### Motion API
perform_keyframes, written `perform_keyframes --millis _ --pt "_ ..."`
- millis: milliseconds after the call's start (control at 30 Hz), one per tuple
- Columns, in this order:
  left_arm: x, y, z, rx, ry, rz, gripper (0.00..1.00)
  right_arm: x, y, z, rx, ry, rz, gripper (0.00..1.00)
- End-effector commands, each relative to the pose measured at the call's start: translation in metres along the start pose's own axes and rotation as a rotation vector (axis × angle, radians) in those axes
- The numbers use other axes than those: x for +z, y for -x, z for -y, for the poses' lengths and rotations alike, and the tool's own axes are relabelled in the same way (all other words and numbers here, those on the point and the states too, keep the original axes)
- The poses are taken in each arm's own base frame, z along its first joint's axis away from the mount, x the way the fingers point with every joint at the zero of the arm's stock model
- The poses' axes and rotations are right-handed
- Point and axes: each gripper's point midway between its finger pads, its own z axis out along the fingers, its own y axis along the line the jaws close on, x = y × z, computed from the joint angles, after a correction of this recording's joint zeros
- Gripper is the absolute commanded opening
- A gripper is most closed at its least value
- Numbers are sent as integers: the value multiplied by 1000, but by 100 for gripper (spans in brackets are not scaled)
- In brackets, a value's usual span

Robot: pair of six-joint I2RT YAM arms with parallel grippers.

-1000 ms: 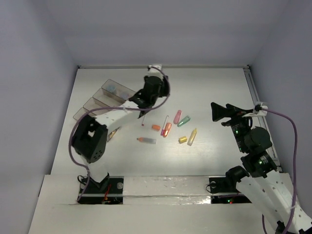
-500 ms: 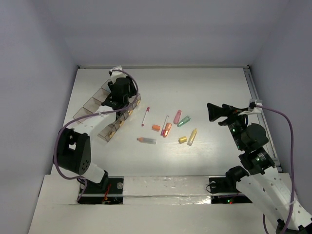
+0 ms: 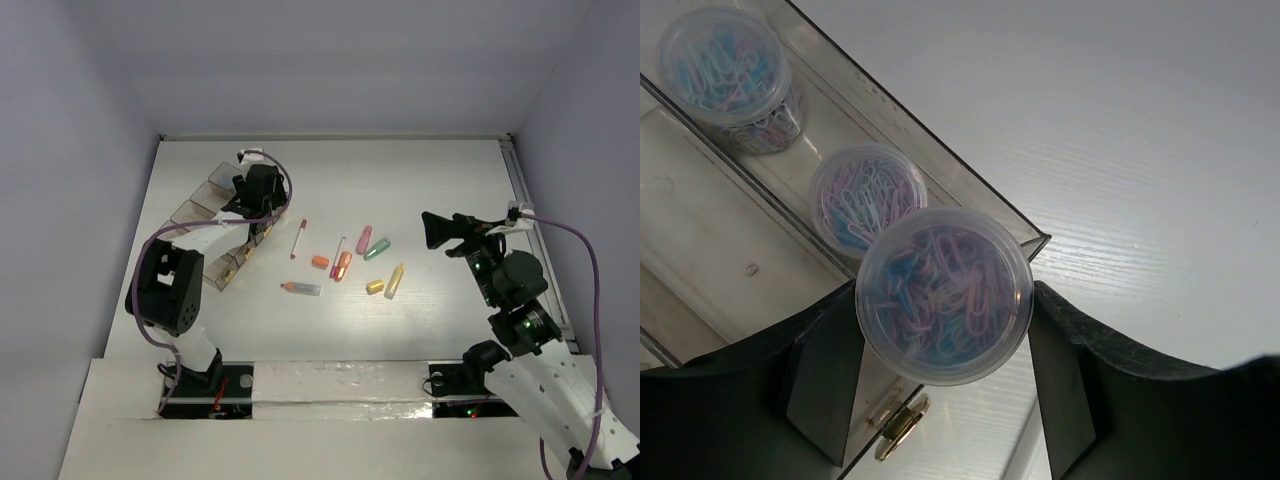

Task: Sort the stationery into containers
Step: Place the stationery in the storage box.

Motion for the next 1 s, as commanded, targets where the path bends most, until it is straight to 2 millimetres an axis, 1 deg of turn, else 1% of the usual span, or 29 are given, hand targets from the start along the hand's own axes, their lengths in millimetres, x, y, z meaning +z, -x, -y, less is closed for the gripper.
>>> perform_keyframes --millis 0,33,67,167,300,333,367,400,433,500,567,600,633,700,733,767,833,867,933,967 --pt "5 23 12 -21 -33 55 45 1 14 -11 13 37 47 100" --pt "7 22 12 -20 -31 53 45 1 13 -11 13 39 45 100" --pt "11 20 9 -20 -23 46 45 1 13 -11 14 38 43 100" --pt "17 16 10 -26 -35 30 45 2 12 -11 14 38 40 100" --pt "17 19 17 -62 -81 22 45 4 10 -11 14 40 36 100" --pt "18 22 16 -76 -87 22 45 4 9 -11 14 40 32 100" --pt "18 22 19 -89 -118 11 44 4 9 -11 14 40 30 100" --pt "20 23 15 -104 -119 7 44 5 8 -11 15 39 29 100" --pt "20 23 19 -120 -132 2 44 5 9 -11 15 42 31 100" --pt "25 21 13 -141 -146 -23 44 5 8 -11 15 42 30 100" --pt "26 20 15 -166 -169 -42 42 5 7 -10 15 39 29 100" --pt "25 20 18 -174 -185 -44 41 6 6 -10 14 39 26 100" --pt "24 20 16 -186 -194 -44 41 6 6 -10 14 39 24 100" --pt "18 25 26 -211 -246 -44 41 7 5 -11 15 41 22 100" --pt "18 29 24 -225 -253 -39 41 8 5 -10 15 40 20 100" --pt "16 30 28 -244 -295 -52 41 8 4 -11 16 42 17 100" --pt "14 29 34 -255 -323 -66 41 8 4 -10 16 41 18 100" --pt "17 26 32 -260 -326 -79 41 7 5 -11 15 41 19 100" --pt "19 22 34 -266 -335 -96 41 7 5 -11 17 42 21 100" --pt "23 17 30 -268 -329 -113 41 7 5 -11 17 41 21 100"
